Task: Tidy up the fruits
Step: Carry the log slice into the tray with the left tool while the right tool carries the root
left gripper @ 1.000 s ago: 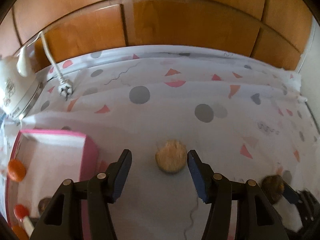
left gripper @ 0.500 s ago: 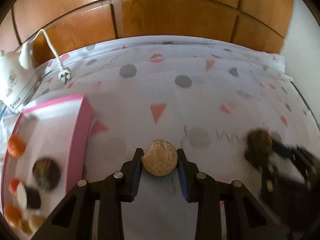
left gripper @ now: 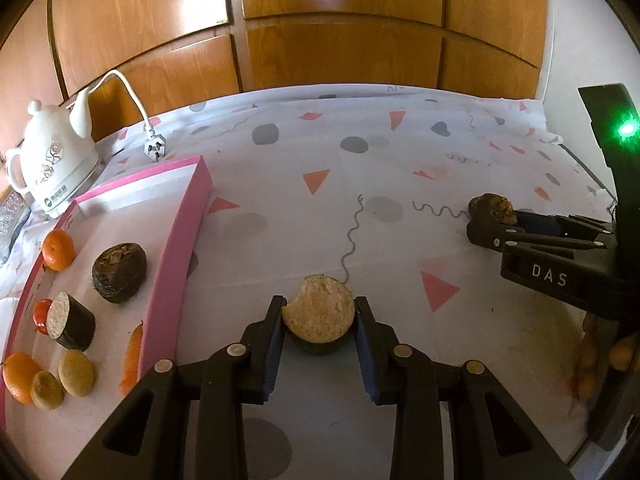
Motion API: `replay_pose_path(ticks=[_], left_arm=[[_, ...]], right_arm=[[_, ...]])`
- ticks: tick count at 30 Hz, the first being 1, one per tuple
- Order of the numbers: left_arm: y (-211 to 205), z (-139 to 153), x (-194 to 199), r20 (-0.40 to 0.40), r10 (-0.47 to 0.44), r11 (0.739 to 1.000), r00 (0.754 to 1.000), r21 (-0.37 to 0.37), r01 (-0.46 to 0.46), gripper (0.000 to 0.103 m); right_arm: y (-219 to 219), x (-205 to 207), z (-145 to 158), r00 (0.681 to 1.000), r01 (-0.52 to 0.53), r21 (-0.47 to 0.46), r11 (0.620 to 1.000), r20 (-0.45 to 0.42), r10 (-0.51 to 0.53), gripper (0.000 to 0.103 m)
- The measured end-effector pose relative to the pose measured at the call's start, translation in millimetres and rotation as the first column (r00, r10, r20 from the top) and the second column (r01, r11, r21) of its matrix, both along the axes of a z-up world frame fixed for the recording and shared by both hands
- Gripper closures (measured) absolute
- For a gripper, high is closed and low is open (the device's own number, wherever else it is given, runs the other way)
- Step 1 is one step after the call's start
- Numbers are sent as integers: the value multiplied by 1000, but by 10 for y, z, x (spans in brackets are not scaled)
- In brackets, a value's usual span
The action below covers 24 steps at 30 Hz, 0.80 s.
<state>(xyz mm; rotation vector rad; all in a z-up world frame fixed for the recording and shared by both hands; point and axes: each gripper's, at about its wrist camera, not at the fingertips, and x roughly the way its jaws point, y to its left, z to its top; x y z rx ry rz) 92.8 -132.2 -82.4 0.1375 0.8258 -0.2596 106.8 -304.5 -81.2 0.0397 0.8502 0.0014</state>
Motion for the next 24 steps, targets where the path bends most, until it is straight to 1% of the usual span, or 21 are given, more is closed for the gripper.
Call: replay_pose_path(ticks=[4,16,24], left_arm=[[40,-14,-2,3,-5,1000,1000,-27,5,69],[66,-27,-17,7,-10,999,1000,-48,11,69],[79,-25,-28,10,-11,998,1000,-59,12,69]], right_arm=[[30,4,0,1000,2,-27,1000,-4,-2,51],[59,6,-7,1000,4,-46,999,-8,-5,51],[93,2,-5,1000,7,-76,997,-10,-8,51]])
